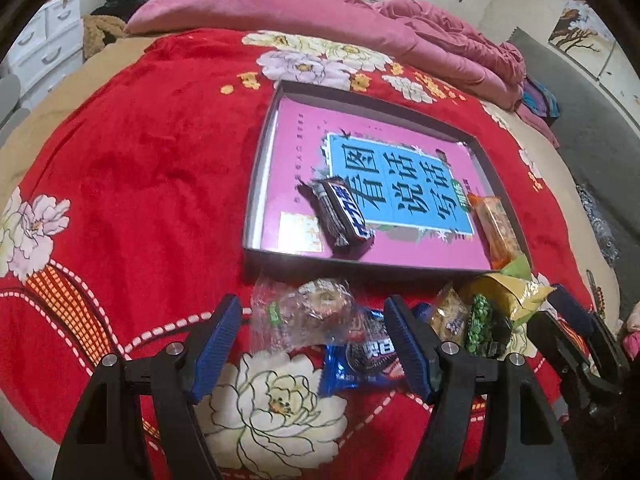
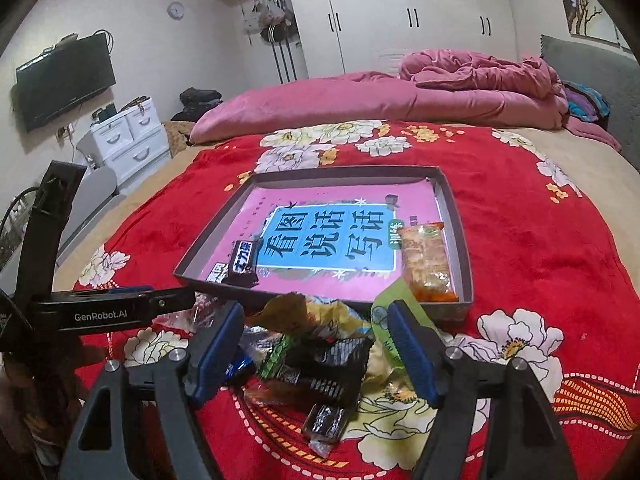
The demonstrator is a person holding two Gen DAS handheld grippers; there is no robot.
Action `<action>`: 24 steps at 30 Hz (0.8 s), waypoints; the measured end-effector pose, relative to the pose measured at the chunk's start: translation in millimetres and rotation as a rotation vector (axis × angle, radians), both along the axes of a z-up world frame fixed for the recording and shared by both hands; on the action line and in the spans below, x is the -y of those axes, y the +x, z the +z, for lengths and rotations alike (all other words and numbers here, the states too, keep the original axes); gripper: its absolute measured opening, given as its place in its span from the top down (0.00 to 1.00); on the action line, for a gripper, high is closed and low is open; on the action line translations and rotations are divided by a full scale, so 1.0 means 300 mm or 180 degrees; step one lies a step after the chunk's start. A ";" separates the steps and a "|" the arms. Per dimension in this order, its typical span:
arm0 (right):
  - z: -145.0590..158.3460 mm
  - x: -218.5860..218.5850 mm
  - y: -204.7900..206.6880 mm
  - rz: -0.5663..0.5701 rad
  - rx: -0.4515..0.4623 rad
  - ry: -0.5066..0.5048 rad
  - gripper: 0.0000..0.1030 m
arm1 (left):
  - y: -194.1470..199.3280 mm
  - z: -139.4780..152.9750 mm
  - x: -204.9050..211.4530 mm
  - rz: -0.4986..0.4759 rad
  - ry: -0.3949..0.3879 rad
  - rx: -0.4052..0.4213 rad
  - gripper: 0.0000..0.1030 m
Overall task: Organize snacks
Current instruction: 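Move the left tool to the clear pastry bag while the right tool grasps a yellow-wrapped snack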
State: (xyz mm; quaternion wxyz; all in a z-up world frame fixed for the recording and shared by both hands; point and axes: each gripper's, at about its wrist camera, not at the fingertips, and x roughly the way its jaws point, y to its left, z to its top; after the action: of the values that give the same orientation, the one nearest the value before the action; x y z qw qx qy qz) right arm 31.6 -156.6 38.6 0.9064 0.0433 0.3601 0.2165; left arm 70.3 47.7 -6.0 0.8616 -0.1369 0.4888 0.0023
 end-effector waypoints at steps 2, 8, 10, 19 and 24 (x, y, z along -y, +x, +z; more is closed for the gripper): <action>-0.007 -0.006 -0.001 0.0025 -0.0029 -0.0028 0.28 | 0.002 -0.011 0.010 -0.0025 -0.0010 -0.0074 0.27; -0.029 -0.025 0.004 0.0072 -0.0072 -0.0117 0.28 | 0.002 -0.020 0.016 -0.0019 0.0011 -0.0126 0.27; -0.038 -0.031 0.014 0.0055 -0.0072 -0.0174 0.28 | 0.004 -0.023 0.018 -0.0021 0.0021 -0.0142 0.27; -0.078 -0.046 0.080 -0.0009 -0.0102 -0.0260 0.30 | 0.025 -0.061 -0.004 0.0098 -0.0051 -0.0287 0.27; -0.097 -0.049 0.116 -0.0030 -0.0143 -0.0272 0.47 | 0.040 -0.079 -0.013 0.0170 -0.0095 -0.0326 0.27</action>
State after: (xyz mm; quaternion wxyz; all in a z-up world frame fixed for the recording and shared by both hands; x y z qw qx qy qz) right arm 66.6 -141.8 9.4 0.9001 0.0110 0.3891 0.1957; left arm 82.3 51.5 -29.6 0.8329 -0.1625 0.5284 0.0250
